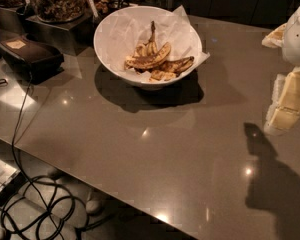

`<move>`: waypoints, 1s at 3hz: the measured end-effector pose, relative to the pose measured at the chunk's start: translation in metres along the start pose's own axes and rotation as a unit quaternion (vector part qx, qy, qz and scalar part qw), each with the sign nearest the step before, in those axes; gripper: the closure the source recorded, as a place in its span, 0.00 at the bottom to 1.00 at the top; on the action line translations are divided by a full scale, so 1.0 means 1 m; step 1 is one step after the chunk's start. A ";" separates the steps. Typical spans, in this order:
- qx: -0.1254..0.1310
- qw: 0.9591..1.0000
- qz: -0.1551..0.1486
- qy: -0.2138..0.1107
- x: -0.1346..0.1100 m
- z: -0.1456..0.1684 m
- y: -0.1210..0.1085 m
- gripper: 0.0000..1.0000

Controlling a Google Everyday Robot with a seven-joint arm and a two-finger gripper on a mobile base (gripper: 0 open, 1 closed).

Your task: Pick banana from white bowl

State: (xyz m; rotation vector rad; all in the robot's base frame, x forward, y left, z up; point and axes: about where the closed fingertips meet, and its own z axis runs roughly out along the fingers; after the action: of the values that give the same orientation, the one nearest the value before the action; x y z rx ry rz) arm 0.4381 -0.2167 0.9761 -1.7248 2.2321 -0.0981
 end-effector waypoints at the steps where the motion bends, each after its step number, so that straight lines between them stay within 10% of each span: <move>1: 0.000 1.000 0.000 0.000 0.000 0.000 0.000 0.00; 3: -0.010 0.997 -0.067 0.028 -0.043 0.006 -0.021 0.00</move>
Offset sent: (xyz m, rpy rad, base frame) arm 0.0153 0.0170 0.0062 -0.0934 0.0342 0.0501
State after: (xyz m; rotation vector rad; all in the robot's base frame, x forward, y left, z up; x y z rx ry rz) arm 0.4688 -0.1810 0.9846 -1.9032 2.1620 -0.1573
